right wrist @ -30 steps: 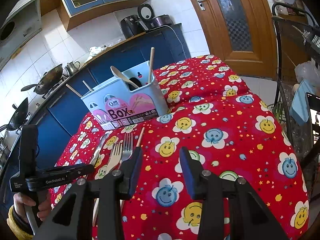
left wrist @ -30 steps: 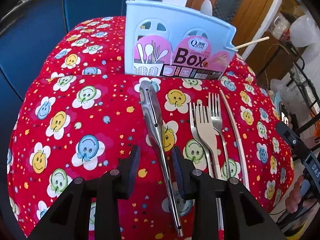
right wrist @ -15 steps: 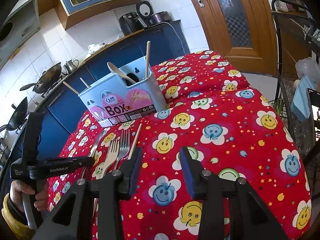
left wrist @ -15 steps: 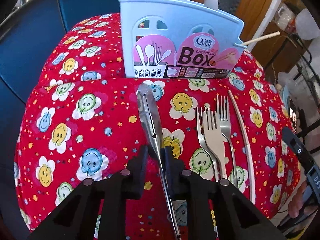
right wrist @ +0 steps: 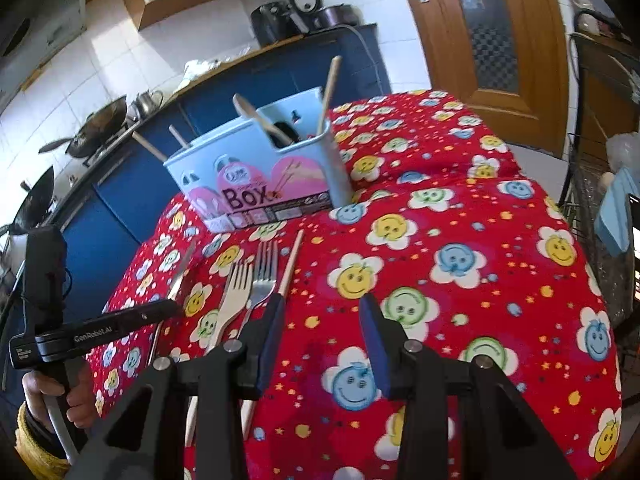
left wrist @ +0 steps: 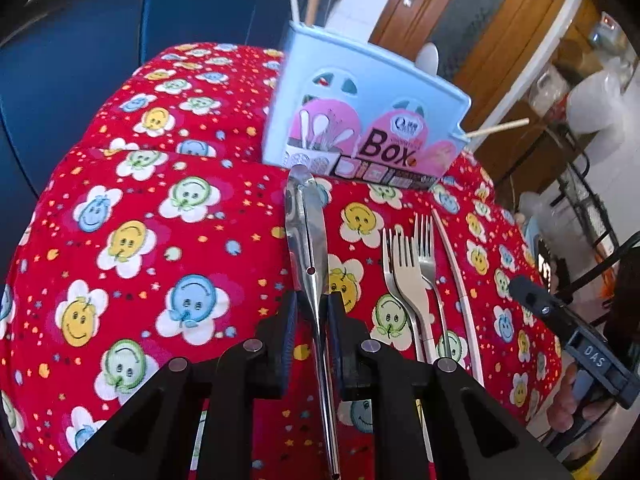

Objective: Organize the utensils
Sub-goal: 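Close the left tool on the metal tongs while the right tool grasps a wooden chopstick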

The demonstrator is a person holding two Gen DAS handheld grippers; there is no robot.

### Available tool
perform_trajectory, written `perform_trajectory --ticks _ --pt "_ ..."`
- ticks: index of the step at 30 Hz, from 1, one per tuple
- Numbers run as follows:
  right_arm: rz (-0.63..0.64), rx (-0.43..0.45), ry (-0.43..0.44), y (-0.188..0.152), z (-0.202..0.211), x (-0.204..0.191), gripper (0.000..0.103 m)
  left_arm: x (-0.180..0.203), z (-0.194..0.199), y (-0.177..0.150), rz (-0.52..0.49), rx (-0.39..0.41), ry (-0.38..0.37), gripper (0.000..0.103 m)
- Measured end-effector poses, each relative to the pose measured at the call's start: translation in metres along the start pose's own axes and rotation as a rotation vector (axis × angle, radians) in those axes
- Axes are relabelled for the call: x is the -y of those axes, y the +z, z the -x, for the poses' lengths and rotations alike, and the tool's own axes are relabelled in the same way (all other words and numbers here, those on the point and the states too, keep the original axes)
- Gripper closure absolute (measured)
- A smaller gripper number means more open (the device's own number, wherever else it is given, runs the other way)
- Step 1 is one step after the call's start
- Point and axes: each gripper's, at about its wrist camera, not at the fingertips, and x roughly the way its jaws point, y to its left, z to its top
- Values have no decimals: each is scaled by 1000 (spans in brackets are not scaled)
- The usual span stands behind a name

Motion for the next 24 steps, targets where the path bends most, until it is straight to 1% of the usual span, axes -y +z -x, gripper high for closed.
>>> perform_trajectory --ticks 5,13,16,23,24 --pt "24 -74 1 6 -14 -11 61 -5 15 -2 -2 77 -11 87" --pt "65 -199 -15 13 -40 -25 62 -8 27 0 -24 162 -23 87" --pt "72 -238 -27 18 -51 -28 65 -8 31 0 -27 189 -36 87" --pt "97 -290 -60 28 -67 -33 67 -7 39 0 -39 240 -36 88" --pt "102 -291 -67 29 -68 -34 70 -7 40 1 -41 247 -36 88"
